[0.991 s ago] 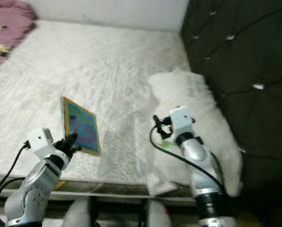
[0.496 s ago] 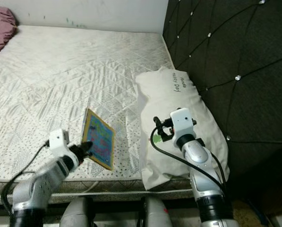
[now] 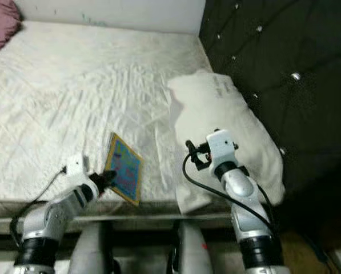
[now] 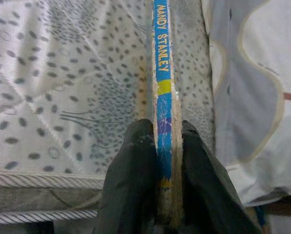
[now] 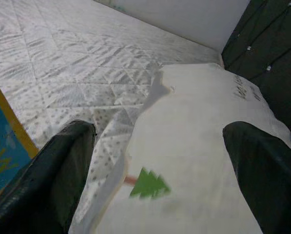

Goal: Clean up the room

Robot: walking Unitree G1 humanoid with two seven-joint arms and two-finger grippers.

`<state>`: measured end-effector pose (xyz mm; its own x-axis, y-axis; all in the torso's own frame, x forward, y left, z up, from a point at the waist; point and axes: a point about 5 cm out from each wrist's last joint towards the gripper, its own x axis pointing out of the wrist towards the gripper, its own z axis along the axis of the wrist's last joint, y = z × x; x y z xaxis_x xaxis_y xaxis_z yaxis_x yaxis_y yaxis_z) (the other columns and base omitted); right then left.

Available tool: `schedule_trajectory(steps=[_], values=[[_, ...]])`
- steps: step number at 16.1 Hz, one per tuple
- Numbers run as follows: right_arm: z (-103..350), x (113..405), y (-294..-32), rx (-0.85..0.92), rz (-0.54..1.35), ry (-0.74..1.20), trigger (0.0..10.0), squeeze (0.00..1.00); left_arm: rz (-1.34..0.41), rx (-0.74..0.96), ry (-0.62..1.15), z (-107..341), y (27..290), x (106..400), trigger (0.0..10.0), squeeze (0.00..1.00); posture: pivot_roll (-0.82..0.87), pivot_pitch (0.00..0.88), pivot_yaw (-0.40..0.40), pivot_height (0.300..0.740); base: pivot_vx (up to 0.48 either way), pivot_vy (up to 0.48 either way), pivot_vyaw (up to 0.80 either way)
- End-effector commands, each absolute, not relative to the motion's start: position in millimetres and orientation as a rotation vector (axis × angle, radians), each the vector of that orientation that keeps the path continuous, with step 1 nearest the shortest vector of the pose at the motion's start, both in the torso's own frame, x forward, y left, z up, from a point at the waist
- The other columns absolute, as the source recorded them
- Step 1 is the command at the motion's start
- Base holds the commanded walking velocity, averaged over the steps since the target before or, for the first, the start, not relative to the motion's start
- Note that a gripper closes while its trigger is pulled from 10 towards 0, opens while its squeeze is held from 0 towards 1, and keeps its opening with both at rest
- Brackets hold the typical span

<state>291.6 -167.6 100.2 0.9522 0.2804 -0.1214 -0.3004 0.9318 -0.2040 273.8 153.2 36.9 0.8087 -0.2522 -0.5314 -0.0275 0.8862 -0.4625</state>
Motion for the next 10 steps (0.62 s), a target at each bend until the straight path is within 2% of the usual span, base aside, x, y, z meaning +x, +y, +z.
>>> schedule_trajectory(steps=[1,10], values=[[103.8,291.3,-173.3,-0.234,0.288,0.088,10.0,0.00,-0.148,-0.459,0.549,48.4,151.7,284.5,10.0,0.00,-0.09,0.000,-0.070,0.582,0.000,0.000,0.00],[108.3,281.9,-183.4,-0.261,0.279,0.092,10.0,0.00,-0.149,-0.509,0.409,62.3,162.4,319.1,10.0,0.00,-0.15,0.009,-0.088,0.582,0.000,0.000,0.00]])
